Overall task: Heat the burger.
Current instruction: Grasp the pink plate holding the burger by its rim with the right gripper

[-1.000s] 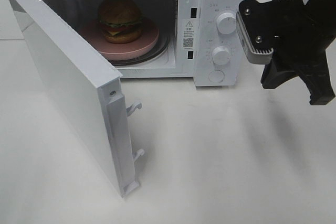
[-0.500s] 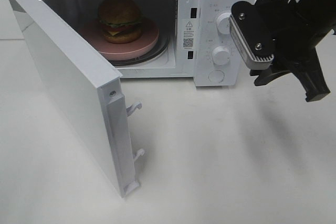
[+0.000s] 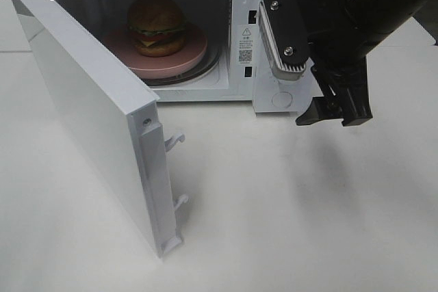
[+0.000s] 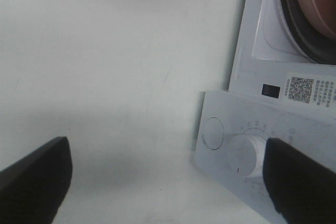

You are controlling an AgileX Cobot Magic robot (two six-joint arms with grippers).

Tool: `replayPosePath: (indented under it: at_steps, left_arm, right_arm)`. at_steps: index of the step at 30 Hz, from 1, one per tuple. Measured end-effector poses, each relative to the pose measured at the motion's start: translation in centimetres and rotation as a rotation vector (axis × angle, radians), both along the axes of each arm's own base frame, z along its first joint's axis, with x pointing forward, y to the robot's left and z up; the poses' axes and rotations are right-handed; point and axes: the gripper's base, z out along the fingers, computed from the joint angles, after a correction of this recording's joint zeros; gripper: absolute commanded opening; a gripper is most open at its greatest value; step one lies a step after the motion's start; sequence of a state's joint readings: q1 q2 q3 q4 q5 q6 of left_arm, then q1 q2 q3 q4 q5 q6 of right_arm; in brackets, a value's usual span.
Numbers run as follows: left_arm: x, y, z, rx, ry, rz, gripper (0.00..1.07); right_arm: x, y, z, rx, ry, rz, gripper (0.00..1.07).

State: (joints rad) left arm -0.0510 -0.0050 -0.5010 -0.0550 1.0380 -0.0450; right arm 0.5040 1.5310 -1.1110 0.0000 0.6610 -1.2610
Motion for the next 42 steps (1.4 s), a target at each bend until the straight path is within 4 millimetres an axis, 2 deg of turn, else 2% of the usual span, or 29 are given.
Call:
replayPosePath:
  at_steps: [7, 15, 17, 26, 28, 31, 36, 38, 42]
  left_arm:
    - [0.0, 0.0, 0.0, 0.0, 0.0, 0.0, 1.01]
    - [0.0, 0.0, 0.0, 0.0, 0.0, 0.0, 1.01]
    - [0.0, 0.0, 0.0, 0.0, 0.0, 0.0, 1.01]
    - [0.0, 0.0, 0.0, 0.0, 0.0, 0.0, 1.01]
    - [0.0, 0.0, 0.0, 0.0, 0.0, 0.0, 1.01]
    - [0.0, 0.0, 0.0, 0.0, 0.0, 0.0, 1.01]
    - [0.0, 0.0, 0.0, 0.0, 0.0, 0.0, 1.01]
    - [0.0, 0.0, 0.0, 0.0, 0.0, 0.0, 1.01]
    - [0.0, 0.0, 0.0, 0.0, 0.0, 0.0, 1.01]
  right_arm:
    - [0.6, 0.6, -0.3, 0.003, -0.056, 0.037, 0.93]
    - [0.9, 2.4, -0.8, 0.018, -0.127, 0.108, 0.92]
    - [1.4, 2.9, -1.8, 0.004, -0.121, 0.133, 0.91]
    - [2.9, 4.0, -1.8, 0.014, -0.157, 0.15, 0.89]
    - [3.6, 4.8, -2.1, 0.016, -0.17, 0.166, 0.89]
    - [3.6, 5.1, -2.3, 0.017, -0.172, 0.174, 0.89]
    - [3.9, 6.8, -3.0, 0.026, -0.187, 0.21, 0.88]
    - [4.7, 7.7, -3.7, 0.025, -0.189, 0.223, 0.87]
    - [5.5, 8.4, -4.4, 0.023, -0.19, 0.227, 0.87]
